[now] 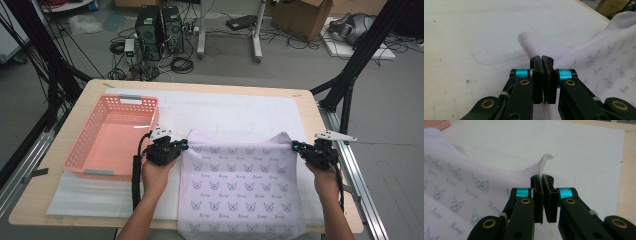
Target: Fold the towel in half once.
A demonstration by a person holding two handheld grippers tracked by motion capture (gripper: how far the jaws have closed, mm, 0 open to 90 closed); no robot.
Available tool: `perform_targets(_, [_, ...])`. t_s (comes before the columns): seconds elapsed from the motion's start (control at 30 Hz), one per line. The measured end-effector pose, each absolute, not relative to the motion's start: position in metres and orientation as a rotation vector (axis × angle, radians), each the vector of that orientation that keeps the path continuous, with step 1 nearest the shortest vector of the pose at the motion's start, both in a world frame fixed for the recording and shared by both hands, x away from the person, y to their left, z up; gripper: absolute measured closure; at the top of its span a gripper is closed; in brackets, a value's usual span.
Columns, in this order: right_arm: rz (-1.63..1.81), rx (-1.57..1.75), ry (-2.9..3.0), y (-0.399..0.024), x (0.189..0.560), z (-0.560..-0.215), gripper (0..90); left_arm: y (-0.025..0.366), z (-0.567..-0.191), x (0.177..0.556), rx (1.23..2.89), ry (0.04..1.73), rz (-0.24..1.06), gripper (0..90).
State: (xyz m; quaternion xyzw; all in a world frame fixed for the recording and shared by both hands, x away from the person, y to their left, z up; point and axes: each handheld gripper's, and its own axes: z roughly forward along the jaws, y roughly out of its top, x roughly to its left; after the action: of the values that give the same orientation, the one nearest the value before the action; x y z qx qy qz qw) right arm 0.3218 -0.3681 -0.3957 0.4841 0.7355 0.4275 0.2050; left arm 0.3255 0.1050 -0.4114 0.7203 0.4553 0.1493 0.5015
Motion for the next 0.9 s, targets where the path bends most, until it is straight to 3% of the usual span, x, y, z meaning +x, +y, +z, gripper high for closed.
perform_targets(0.4, [1.208,1.262,2.145,-0.37,0.27,-0.406,87.3,0.119,-0.421,0.279,1.706,1.04,0.272,86.7])
perform_targets(0.9, [1.221,1.267,2.192,-0.377,0.218,-0.419,86.6,0.118,-0.44,0.228,1.796,0.982,0.222,86.2])
